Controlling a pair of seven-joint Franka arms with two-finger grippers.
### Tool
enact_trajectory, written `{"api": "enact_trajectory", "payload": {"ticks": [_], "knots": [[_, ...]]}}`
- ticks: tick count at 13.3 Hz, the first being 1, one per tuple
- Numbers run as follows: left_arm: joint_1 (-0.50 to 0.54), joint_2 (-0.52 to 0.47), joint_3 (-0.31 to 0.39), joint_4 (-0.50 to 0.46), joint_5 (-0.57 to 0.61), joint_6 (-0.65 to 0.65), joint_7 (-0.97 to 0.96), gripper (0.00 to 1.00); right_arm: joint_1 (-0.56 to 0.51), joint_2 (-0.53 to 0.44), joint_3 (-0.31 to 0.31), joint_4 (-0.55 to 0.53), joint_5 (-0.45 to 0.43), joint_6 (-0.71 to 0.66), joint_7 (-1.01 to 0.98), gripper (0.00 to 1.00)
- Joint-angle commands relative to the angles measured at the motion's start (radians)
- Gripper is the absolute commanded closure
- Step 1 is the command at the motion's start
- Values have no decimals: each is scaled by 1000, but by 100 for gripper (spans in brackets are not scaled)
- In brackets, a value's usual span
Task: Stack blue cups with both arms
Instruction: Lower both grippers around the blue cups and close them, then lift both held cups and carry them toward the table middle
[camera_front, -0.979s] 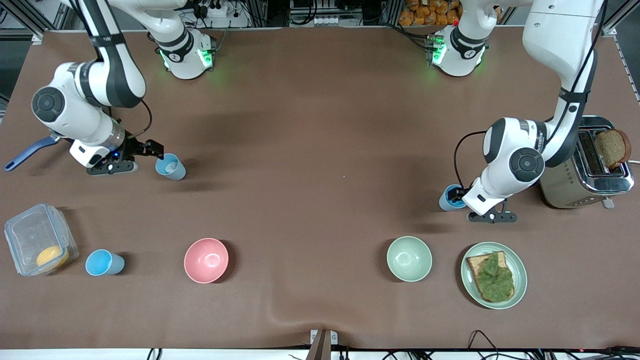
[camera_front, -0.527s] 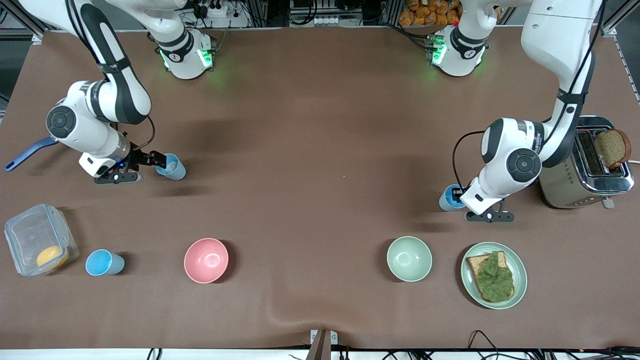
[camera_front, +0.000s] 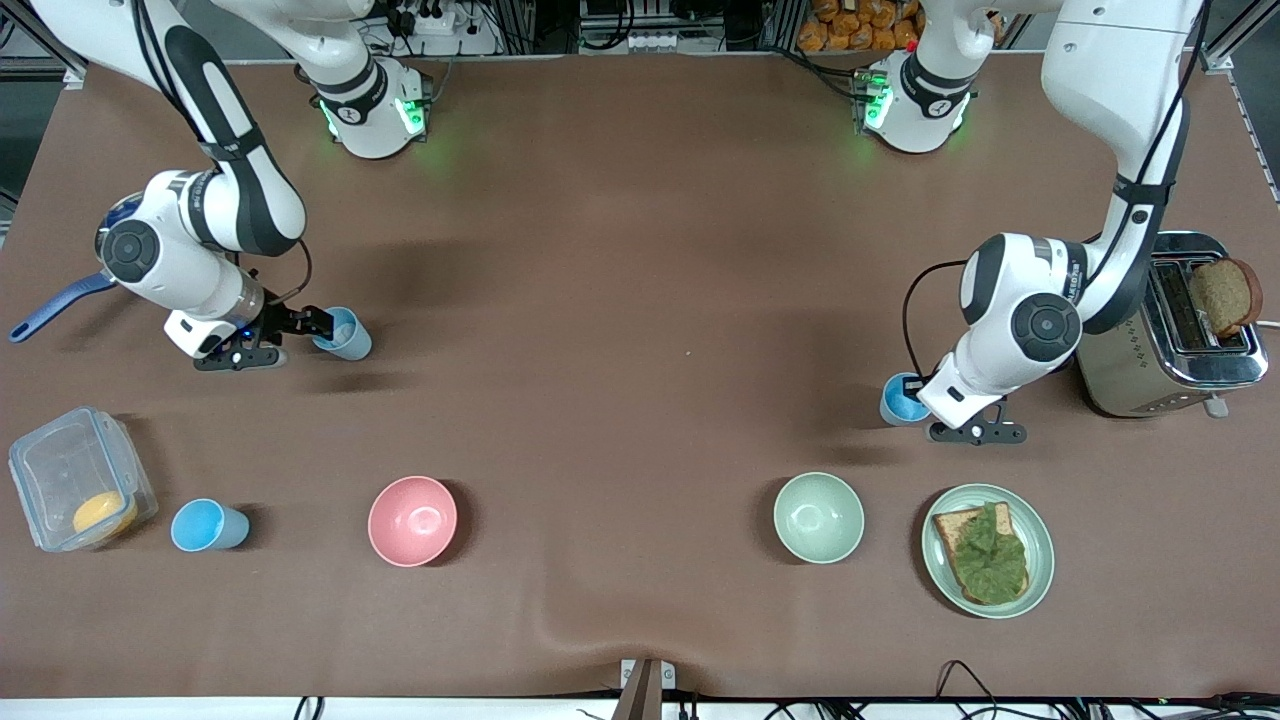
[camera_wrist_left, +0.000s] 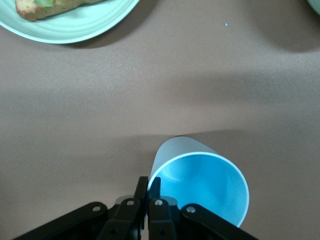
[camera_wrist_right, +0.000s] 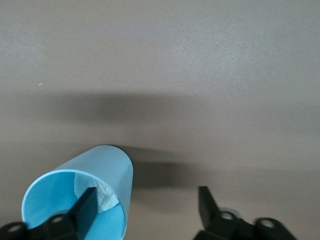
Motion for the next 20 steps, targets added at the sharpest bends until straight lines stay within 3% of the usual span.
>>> {"api": "enact_trajectory", "payload": {"ticks": [1,4,8,13,18,20], "knots": [[-4,-10,1,-4,19,8,-37,100,-21,0,13,-11,9,4,-5,65],[-6,-37,-1,1,19,4,-63,100,-15,-1,16,-9,13,-11,-2,100],[-7,-60,-19,7,19,4,-72,100,59,-17,15,2,71,-18,31,100],[-7,-77,-38,22,19,2,-93,100,157,-61,16,78,76,-125,99,100],[-12,-70,-50,73,16,-28,-93,100,399,-60,16,146,78,-151,443,100],[-7,-71,-94,96,-19,-28,-141,100,523,-47,15,181,76,-151,629,100]]}}
